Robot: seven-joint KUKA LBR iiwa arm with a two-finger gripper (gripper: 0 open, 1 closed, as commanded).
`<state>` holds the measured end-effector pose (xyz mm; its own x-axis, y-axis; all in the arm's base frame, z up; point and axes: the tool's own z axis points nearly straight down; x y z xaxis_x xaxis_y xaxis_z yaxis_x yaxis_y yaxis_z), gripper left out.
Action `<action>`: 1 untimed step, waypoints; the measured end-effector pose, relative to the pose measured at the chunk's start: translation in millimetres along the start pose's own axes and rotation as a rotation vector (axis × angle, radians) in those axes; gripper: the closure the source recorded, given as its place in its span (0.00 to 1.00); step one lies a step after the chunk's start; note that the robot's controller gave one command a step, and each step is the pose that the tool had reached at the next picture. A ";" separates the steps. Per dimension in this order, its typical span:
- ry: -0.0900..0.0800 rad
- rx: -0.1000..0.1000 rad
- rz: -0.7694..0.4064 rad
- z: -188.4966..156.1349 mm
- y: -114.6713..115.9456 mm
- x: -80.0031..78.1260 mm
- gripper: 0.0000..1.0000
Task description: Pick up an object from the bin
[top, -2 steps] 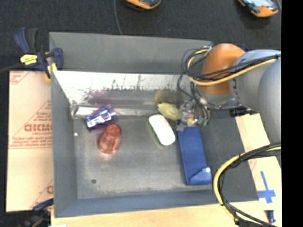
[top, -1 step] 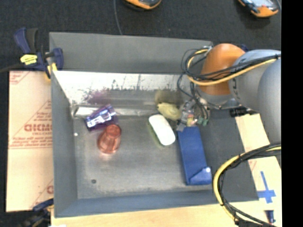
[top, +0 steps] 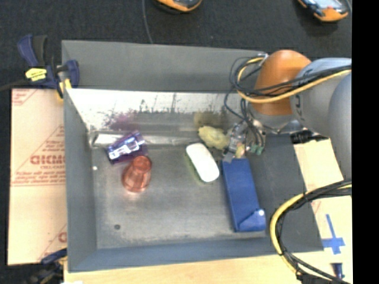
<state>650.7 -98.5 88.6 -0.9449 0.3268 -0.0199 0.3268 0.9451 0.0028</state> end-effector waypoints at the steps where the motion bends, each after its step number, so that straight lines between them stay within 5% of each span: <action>1: -0.007 -0.002 0.000 -26.6 0.3 -2.6 1.00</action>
Offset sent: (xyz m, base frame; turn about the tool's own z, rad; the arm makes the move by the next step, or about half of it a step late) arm 0.0016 -0.0001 0.0632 -0.0001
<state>652.8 -99.0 115.2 -0.9447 0.3267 -0.0274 0.3267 0.9451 0.0044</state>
